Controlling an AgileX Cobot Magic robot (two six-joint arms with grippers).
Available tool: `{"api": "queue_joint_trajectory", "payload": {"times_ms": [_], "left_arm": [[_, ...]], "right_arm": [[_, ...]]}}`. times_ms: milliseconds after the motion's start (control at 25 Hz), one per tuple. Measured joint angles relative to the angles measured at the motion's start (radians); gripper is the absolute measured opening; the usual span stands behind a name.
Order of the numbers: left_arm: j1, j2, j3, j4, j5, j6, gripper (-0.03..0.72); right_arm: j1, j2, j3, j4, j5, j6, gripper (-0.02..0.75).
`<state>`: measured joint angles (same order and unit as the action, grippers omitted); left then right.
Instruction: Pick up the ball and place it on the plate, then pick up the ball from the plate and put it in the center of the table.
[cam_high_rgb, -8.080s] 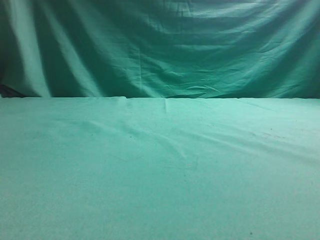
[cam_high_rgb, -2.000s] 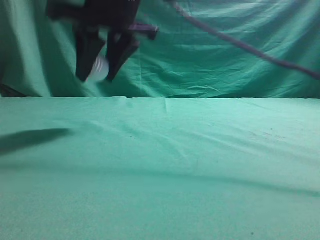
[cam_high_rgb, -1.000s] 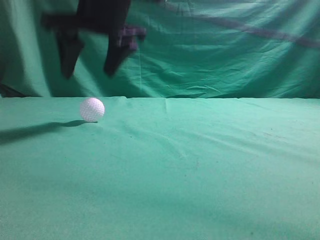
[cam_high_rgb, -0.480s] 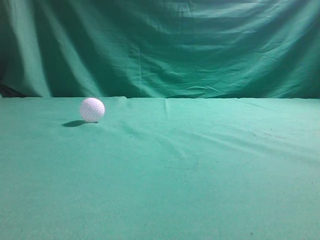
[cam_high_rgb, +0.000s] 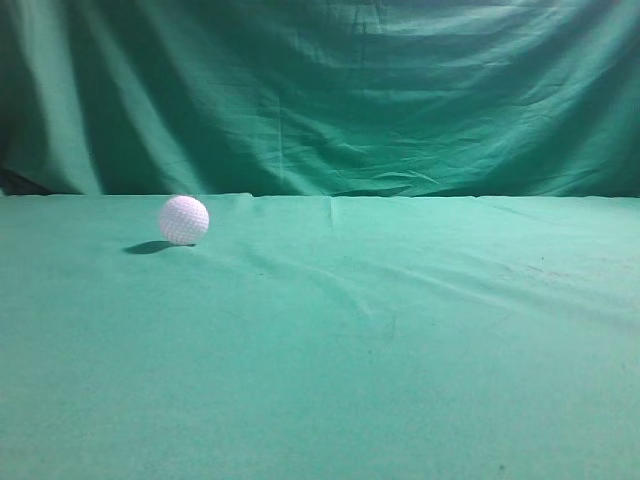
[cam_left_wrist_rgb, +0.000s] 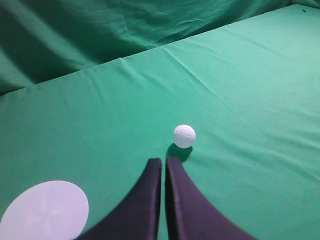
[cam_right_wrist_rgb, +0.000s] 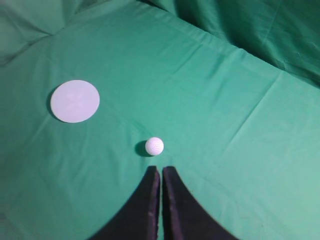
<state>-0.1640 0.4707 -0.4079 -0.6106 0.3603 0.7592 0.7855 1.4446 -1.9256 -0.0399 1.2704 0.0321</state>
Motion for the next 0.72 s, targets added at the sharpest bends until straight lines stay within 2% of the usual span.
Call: {"api": "queue_joint_trajectory", "payload": {"times_ms": [120,360,600,720], "left_arm": [[0.000,0.000,0.000,0.000,0.000,-0.001,0.000],[0.000,0.000,0.000,0.000,0.000,-0.001,0.000],[0.000,0.000,0.000,0.000,0.000,-0.001,0.000],[0.000,0.000,0.000,0.000,0.000,-0.001,0.000]], "right_arm": [[0.000,-0.078,0.090,-0.001,0.000,0.002,0.000],[0.000,-0.261,0.372,-0.001,-0.009,0.024,0.000],[0.000,-0.474,0.683,0.063,-0.238,0.048,0.000],[0.000,-0.566,0.782,0.075,-0.327,0.048,0.000]]}}
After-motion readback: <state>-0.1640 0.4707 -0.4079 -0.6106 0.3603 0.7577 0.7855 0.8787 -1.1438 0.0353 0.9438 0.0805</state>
